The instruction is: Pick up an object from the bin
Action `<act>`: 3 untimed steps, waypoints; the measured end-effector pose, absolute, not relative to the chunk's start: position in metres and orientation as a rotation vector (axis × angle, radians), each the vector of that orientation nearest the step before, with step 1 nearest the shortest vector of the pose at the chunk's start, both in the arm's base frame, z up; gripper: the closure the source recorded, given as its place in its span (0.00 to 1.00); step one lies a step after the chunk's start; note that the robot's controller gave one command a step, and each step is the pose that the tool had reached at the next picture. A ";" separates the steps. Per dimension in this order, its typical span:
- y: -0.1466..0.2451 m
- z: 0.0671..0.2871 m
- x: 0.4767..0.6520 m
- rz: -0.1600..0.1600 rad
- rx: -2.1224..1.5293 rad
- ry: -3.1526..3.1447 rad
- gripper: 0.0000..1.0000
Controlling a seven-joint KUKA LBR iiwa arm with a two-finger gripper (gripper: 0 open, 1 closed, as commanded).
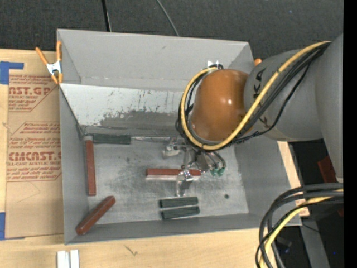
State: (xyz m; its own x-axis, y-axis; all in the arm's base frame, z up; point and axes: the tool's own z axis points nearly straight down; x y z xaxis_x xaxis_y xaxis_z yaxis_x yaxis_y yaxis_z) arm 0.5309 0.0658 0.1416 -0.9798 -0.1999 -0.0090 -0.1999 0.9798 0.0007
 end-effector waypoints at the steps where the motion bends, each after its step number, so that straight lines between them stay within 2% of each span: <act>1: 0.074 0.077 0.568 0.003 -0.292 3.118 1.00; 2: 0.074 0.077 0.568 0.003 -0.291 3.118 1.00; 3: 0.051 0.213 0.557 0.000 -0.318 3.122 1.00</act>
Offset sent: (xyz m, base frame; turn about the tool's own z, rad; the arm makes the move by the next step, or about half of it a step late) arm 0.0000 0.0000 0.0000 0.0000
